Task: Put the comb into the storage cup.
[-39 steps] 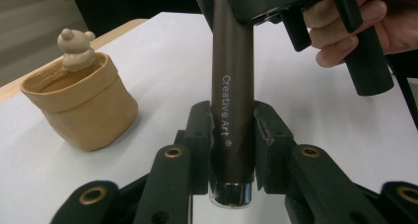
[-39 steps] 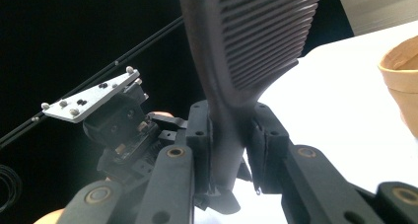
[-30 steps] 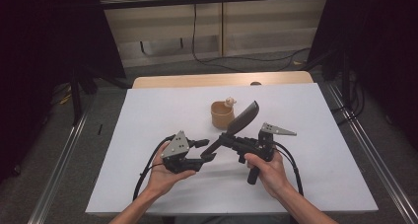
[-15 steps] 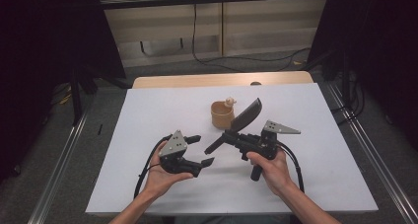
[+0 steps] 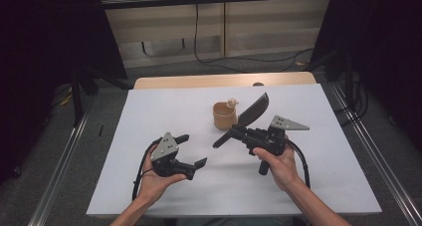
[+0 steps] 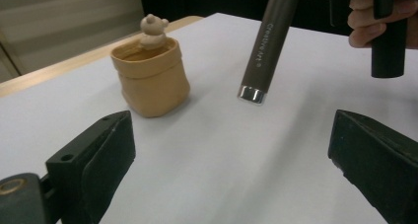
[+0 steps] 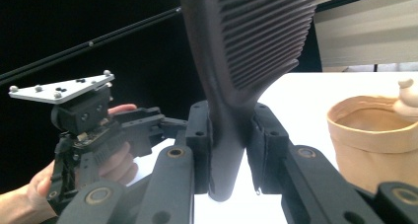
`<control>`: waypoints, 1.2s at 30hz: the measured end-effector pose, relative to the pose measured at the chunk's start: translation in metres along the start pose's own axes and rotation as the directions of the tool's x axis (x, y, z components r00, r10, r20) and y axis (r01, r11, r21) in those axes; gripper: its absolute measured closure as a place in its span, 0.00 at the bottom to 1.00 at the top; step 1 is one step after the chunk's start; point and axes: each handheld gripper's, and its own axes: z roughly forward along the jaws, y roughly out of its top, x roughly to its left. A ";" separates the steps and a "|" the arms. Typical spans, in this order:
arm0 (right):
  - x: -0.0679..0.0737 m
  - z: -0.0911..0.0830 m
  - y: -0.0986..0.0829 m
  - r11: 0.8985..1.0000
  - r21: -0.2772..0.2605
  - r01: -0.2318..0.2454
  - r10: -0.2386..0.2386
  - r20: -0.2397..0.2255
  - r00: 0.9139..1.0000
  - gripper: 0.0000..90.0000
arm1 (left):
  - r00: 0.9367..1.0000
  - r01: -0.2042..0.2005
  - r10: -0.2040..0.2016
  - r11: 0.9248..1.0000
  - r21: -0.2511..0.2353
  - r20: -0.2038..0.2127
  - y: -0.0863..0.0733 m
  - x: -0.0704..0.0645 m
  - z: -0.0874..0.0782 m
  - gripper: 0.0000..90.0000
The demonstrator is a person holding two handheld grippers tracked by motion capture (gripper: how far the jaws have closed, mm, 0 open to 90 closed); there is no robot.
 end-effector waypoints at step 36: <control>-0.006 0.006 0.037 0.973 0.050 0.224 -0.228 0.139 0.964 0.81 | 0.961 0.093 -0.128 0.984 -0.153 -0.243 -0.053 0.021 -0.068 0.03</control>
